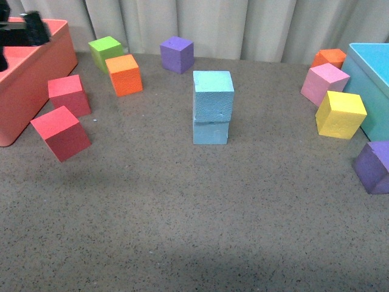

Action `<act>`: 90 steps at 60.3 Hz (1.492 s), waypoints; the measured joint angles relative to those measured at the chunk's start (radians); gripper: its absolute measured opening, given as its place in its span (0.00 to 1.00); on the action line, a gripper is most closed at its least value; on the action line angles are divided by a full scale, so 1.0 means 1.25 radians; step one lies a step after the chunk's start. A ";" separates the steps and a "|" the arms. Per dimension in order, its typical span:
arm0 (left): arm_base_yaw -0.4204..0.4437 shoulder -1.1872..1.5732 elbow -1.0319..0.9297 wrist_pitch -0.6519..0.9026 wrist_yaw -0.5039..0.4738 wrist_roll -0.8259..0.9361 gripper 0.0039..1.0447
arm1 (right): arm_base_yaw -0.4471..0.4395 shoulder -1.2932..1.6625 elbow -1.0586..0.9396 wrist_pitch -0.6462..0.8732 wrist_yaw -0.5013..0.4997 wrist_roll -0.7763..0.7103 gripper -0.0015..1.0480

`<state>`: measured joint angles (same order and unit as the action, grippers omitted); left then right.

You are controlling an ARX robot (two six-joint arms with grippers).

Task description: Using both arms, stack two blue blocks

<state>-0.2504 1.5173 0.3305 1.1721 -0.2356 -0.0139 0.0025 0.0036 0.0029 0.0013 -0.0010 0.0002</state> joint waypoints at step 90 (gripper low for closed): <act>0.198 -0.992 -0.249 -0.713 0.188 0.005 0.03 | 0.000 0.000 0.000 0.000 0.000 0.000 0.91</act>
<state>-0.0025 0.2771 0.0189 0.2810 -0.0006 -0.0074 0.0025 0.0036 0.0029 0.0013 -0.0013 0.0002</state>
